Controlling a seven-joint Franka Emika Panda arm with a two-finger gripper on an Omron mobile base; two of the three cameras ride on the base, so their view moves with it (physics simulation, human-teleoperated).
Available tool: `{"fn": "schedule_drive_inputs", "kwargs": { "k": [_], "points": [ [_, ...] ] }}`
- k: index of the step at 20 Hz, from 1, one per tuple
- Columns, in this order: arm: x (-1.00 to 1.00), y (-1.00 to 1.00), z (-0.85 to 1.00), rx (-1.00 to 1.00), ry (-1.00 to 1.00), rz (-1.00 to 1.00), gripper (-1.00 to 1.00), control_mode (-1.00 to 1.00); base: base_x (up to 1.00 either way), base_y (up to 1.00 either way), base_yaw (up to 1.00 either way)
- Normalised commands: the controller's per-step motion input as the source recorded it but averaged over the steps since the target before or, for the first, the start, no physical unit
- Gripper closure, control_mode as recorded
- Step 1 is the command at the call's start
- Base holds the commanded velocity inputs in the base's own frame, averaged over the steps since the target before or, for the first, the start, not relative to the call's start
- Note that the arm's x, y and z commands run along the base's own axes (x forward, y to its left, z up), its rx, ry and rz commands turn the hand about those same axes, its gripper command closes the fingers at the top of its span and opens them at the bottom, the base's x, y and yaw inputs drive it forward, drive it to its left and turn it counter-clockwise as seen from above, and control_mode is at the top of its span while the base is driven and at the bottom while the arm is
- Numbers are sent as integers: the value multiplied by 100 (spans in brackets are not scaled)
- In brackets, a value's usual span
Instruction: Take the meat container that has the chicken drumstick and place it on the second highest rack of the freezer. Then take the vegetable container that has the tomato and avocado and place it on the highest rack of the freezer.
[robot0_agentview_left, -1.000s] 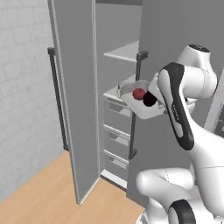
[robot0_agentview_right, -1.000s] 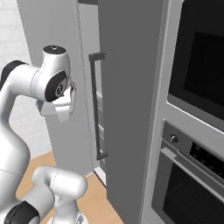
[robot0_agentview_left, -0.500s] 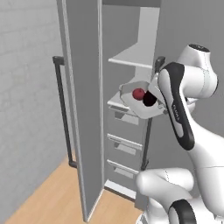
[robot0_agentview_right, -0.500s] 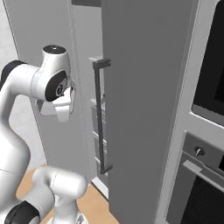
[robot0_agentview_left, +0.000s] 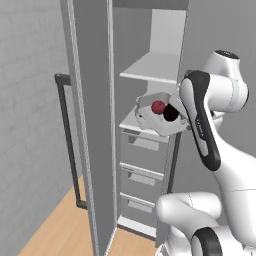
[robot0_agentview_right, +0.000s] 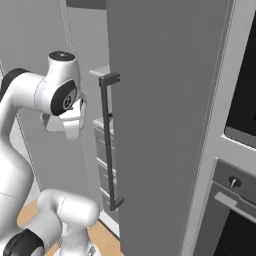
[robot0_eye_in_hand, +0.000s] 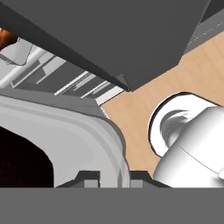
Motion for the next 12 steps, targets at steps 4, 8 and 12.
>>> {"fn": "schedule_drive_inputs", "kwargs": {
  "k": [4, 8, 12],
  "points": [
    [0, 0, 0, 0, 0, 0, 100, 100, 49, 17, -23],
    [0, 0, 0, 0, 0, 0, 100, 100, 36, 33, -17],
    [0, 0, 0, 0, 0, 0, 100, 100, 40, 34, -14]
  ]
}}
